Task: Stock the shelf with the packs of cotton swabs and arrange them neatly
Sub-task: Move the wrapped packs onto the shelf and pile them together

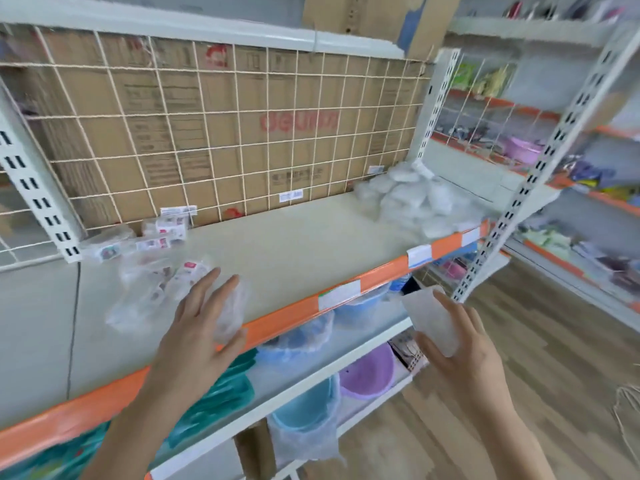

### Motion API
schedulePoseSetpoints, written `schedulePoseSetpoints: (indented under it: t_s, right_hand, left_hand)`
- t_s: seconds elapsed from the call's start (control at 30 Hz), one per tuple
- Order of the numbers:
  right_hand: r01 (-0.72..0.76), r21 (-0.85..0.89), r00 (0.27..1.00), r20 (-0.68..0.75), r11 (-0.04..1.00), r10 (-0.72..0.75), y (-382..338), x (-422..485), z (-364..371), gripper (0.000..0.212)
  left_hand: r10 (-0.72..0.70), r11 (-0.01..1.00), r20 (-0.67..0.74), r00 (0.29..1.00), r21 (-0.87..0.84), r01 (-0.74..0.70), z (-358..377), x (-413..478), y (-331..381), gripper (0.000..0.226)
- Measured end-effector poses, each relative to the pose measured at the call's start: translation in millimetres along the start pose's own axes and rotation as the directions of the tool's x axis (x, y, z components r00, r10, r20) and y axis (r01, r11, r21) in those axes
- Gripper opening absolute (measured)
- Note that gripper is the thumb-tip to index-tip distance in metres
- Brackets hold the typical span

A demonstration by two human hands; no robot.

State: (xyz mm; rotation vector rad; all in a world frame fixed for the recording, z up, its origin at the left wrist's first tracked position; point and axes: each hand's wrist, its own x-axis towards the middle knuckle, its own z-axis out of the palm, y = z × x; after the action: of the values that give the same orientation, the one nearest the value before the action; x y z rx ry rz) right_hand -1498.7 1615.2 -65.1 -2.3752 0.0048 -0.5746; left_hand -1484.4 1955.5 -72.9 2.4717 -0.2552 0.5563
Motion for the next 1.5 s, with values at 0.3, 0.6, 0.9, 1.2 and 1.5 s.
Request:
schedulePoseSetpoints:
  t_s: [0.3, 0.6, 0.9, 1.2, 1.5]
  right_hand:
    - [0.006, 0.009, 1.000, 0.007, 1.000, -0.006, 64, 70, -11, 0.058]
    - [-0.060, 0.009, 0.998, -0.009, 0.998, 0.060, 84, 134, 22, 0.059]
    - [-0.054, -0.034, 0.998, -0.024, 0.998, 0.053, 100, 189, 60, 0.058]
    - [-0.023, -0.023, 0.999, 0.030, 0.999, 0.024, 142, 268, 69, 0.055]
    - [0.121, -0.223, 0.989, 0.105, 0.967, -0.100, 210, 342, 71, 0.059]
  left_hand:
    - [-0.024, 0.994, 0.043, 0.999, -0.107, 0.028, 81, 68, 36, 0.069]
    - [0.032, 0.976, 0.105, 0.994, -0.217, -0.009, 138, 168, 21, 0.065]
    - [0.068, 0.969, 0.278, 0.958, -0.246, 0.002, 198, 239, 14, 0.077]
    - [0.039, 0.971, 0.363, 0.931, -0.232, 0.050, 266, 295, 27, 0.087]
    - [0.020, 0.983, 0.368, 0.930, -0.175, 0.049, 324, 356, 58, 0.094]
